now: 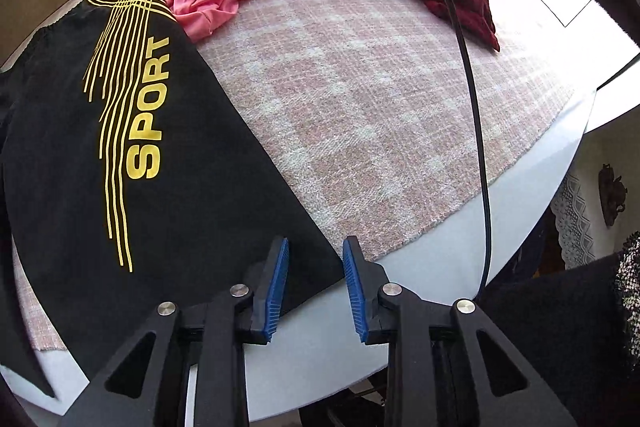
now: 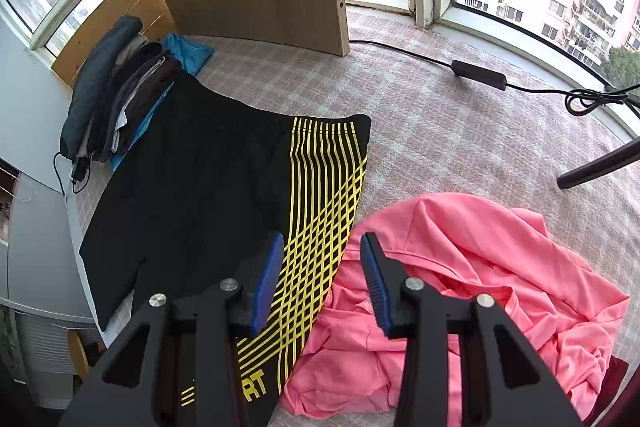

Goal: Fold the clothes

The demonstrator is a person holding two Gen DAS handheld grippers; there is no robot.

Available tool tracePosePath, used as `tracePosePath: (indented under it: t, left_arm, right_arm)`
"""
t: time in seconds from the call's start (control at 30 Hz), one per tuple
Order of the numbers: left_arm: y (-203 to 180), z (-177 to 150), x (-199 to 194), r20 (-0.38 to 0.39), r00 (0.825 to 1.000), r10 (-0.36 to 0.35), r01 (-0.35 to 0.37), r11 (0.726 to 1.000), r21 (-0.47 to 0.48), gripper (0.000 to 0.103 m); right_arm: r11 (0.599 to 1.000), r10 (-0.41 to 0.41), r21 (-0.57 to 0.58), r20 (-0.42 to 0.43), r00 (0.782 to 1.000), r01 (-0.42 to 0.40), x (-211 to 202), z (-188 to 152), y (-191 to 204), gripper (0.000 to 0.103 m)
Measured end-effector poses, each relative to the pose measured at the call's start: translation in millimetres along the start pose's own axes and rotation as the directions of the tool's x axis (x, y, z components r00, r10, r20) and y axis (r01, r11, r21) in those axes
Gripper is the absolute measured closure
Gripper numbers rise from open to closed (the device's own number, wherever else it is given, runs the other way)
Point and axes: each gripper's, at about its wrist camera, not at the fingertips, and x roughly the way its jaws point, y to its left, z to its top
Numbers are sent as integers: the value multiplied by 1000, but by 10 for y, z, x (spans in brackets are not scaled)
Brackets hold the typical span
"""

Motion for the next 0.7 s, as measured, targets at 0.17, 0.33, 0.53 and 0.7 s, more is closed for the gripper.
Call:
tracePosePath:
  t: [0.17, 0.33, 0.53, 0.7]
  left_arm:
    - [267, -11, -105, 30, 997, -66, 69, 991, -118, 102]
    - [503, -17, -557, 131, 988, -81, 105, 977, -186, 102]
    - [745, -155, -683, 157, 982, -107, 143, 961, -238, 102]
    - [957, -321, -890, 213, 968, -135, 196, 933, -300, 102]
  right_arm:
    - [999, -33, 34, -18, 999, 34, 466, 311, -118, 61]
    - [993, -68, 89, -45, 997, 72, 930, 574, -236, 61]
    - [990, -29, 133, -43, 999, 35, 1058, 643, -270, 91]
    - [981, 50, 187, 25, 998, -53, 817, 703, -265, 98]
